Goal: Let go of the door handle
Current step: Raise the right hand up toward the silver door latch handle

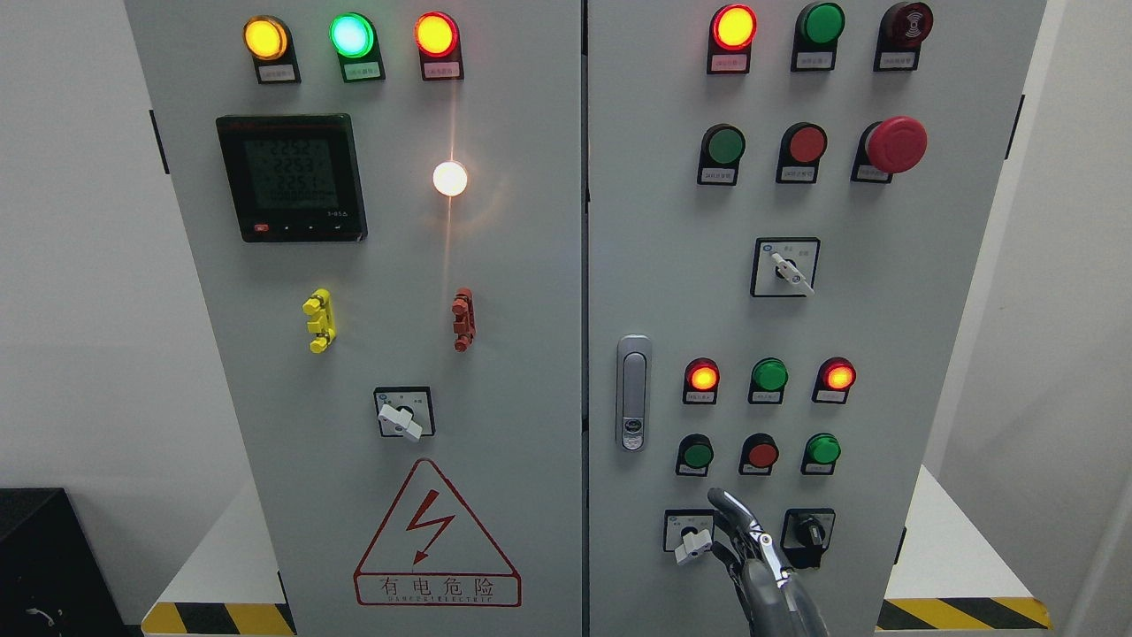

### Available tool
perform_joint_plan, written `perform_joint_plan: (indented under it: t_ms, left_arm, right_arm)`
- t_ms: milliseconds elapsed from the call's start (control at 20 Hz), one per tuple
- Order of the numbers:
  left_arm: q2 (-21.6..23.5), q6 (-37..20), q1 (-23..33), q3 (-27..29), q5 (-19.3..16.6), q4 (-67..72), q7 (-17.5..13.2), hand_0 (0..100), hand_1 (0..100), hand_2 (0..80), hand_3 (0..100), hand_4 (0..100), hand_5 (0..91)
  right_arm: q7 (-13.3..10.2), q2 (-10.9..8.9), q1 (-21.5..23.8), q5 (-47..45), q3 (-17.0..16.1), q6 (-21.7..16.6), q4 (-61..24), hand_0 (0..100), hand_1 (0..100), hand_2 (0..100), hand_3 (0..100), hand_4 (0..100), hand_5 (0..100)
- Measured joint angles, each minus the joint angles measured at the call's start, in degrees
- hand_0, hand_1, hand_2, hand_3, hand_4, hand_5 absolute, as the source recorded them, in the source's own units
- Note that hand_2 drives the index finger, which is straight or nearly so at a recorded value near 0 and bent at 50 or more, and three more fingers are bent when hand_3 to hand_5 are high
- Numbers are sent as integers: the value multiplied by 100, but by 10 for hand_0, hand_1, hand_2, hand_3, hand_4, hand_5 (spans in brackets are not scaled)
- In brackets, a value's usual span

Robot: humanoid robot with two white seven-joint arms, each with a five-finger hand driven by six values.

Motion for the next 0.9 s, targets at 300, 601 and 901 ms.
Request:
perform_joint_plan:
  t_ms: [300, 601, 901]
  left_arm:
    - [0, 0, 0, 0, -1, 0, 0, 120, 556, 0, 0, 0, 0]
    - [0, 0, 0, 0, -1, 0, 0, 120, 556, 0, 0, 0, 0]
    - [0, 0, 0, 0, 0, 0, 0, 120, 556, 0, 0, 0, 0]
  right_arm:
    - [0, 5, 0, 27, 5, 29, 1, 335, 68, 0, 2, 0, 0]
    - [-1, 7, 9, 888, 73, 6, 6, 375, 236, 0, 432, 514, 421]
    - [-213, 7, -76, 2090, 228, -25, 29, 357, 307, 0, 767, 830, 856]
